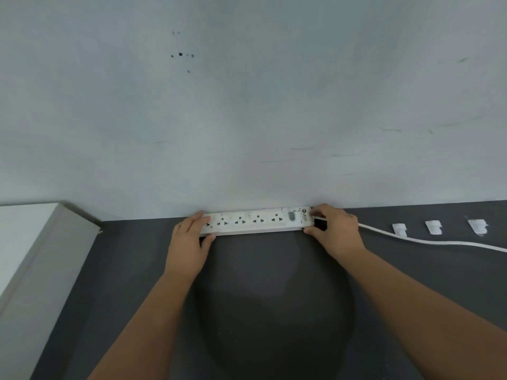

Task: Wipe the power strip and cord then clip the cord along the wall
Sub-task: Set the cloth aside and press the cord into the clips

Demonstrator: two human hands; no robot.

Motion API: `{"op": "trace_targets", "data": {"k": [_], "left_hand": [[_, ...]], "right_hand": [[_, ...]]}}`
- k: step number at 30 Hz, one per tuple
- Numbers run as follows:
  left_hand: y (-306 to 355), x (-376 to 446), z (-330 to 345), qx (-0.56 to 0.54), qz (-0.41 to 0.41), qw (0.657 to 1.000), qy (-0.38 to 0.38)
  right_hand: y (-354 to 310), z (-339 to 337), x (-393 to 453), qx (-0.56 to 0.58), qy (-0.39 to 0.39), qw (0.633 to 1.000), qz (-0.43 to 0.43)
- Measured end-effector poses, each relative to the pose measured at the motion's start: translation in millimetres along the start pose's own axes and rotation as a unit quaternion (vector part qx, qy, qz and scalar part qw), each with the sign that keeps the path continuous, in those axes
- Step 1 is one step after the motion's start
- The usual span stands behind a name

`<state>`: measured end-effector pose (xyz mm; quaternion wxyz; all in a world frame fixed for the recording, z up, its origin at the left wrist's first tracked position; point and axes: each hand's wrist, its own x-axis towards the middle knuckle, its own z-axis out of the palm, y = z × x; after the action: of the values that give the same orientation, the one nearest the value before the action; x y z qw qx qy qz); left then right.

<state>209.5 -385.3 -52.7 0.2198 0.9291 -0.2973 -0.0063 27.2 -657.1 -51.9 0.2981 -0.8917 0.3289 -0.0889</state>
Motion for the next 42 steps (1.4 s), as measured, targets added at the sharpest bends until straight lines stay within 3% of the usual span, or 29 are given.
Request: {"op": "trace_targets", "data": {"k": [3, 5, 8, 10, 15, 20, 23, 27, 33, 38, 42], "left_hand": [[13, -3, 9, 0.003, 0.004, 0.999, 0.042], [33, -6, 19, 0.014, 0.077, 0.996, 0.035], [84, -13, 39, 0.0, 0.224, 0.974, -0.033], [118, -19, 53, 0.013, 0.269, 0.959, -0.089], [142, -25, 60, 0.057, 0.222, 0.966, -0.123], [159, -28, 61, 0.058, 0.182, 0.974, -0.121], [166, -26, 58, 0.002, 0.119, 0.986, -0.112], [175, -22, 58, -0.05, 0.065, 0.992, -0.092], [193, -17, 55, -0.088, -0.006, 0.993, -0.072], [234, -21, 67, 0.044, 0.002, 0.99, -0.132], [288, -27, 91, -0.014, 0.153, 0.972, -0.18]], "right_hand": [[-1, 3, 2, 0.007, 0.011, 1.0, -0.011], [0, 3, 1, 0.003, 0.018, 1.0, -0.016], [-3, 1, -2, -0.009, 0.034, 0.999, -0.013], [-4, 0, -3, -0.019, 0.042, 0.999, -0.021], [12, -31, -5, 0.018, -0.071, 0.996, -0.053], [87, -92, -40, -0.037, 0.052, 0.998, 0.009], [126, -117, -61, -0.094, 0.072, 0.992, 0.046], [154, -121, -76, -0.147, 0.107, 0.983, 0.034], [157, -110, -71, -0.19, 0.139, 0.97, 0.06], [158, -112, -67, -0.215, 0.085, 0.971, 0.067], [164, -119, -66, -0.207, 0.082, 0.974, 0.037]]}}
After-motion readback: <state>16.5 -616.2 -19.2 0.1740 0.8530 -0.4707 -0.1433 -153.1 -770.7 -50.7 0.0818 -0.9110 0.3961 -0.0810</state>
